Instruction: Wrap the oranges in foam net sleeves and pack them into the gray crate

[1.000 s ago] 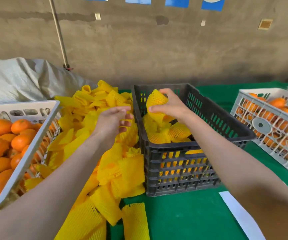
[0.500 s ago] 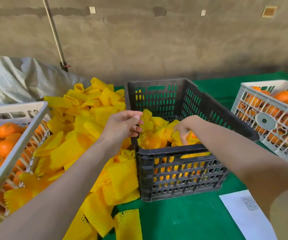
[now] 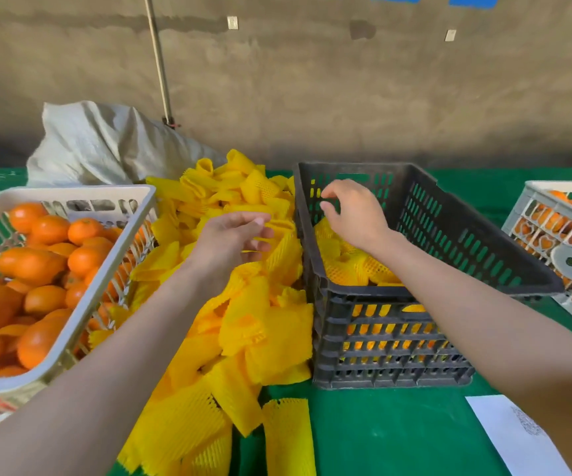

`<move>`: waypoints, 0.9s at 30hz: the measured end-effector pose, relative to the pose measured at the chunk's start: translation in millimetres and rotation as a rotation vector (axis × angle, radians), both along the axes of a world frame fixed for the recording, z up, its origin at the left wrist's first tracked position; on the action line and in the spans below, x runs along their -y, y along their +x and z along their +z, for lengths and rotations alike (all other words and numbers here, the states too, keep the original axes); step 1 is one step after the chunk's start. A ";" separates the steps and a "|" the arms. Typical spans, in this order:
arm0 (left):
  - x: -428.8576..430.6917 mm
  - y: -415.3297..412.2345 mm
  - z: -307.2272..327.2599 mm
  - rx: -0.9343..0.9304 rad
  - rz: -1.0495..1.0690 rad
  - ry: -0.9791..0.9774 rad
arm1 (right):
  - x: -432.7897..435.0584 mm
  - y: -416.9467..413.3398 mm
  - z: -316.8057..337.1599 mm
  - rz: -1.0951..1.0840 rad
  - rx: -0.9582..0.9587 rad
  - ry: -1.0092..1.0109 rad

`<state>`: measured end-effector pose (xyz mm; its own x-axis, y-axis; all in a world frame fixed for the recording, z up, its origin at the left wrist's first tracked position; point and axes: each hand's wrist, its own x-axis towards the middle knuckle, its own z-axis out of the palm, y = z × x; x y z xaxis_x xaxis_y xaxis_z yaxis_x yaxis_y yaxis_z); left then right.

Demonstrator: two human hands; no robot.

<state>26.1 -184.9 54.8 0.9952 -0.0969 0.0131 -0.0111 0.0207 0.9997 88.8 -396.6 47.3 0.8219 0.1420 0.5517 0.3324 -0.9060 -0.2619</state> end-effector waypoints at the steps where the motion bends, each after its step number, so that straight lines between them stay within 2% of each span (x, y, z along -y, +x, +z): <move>1: -11.5 -0.4 0.2 -0.004 0.011 -0.023 | -21.7 -9.5 5.0 0.111 0.039 0.061; 2: -22.3 -1.1 -0.2 -0.005 0.024 -0.041 | -42.2 -19.9 7.0 0.214 0.020 0.058; 3: -32.9 -2.2 -1.3 -0.005 0.038 -0.052 | -61.5 -29.5 5.8 0.287 -0.056 -0.027; 5: -51.9 -5.0 -5.3 -0.004 0.057 -0.061 | -93.1 -44.2 -4.6 0.325 -0.328 -0.401; 7: -67.5 -8.8 -10.5 -0.011 0.066 -0.065 | -109.8 -52.8 -18.5 0.280 -0.595 -0.796; 8: -74.4 -10.8 -13.0 -0.016 0.068 -0.066 | -113.7 -55.6 -24.9 0.252 -0.691 -0.933; 10: -86.4 -14.5 -18.4 -0.027 0.074 -0.063 | -114.4 -57.9 -37.2 0.197 -0.792 -1.074; 11: -91.7 -16.2 -21.2 -0.035 0.082 -0.059 | -113.4 -58.9 -41.1 0.185 -0.807 -1.082; 15: -106.6 -22.9 -30.0 -0.055 0.070 0.045 | -116.7 -55.1 -33.6 0.261 -0.841 -0.881; 19: -109.1 -32.6 -32.2 -0.077 -0.270 0.296 | -131.6 -52.7 13.2 0.425 -0.771 -0.490; 21: -105.4 -36.5 -34.8 -0.050 -0.333 0.412 | -140.7 -54.4 29.9 0.489 -0.762 -0.261; 24: -106.4 -35.6 -39.5 0.176 -0.055 0.509 | -158.8 -55.7 28.8 0.430 -0.639 -0.102; 27: -123.1 -33.2 -36.5 0.235 0.219 0.532 | -183.7 -58.2 12.9 0.359 -0.321 -0.017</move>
<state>-7.1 -61.8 18.2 0.9690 0.0555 0.2406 -0.1801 -0.5079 0.8424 30.6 -212.9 60.3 0.8476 0.4549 0.2733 0.5298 -0.7540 -0.3883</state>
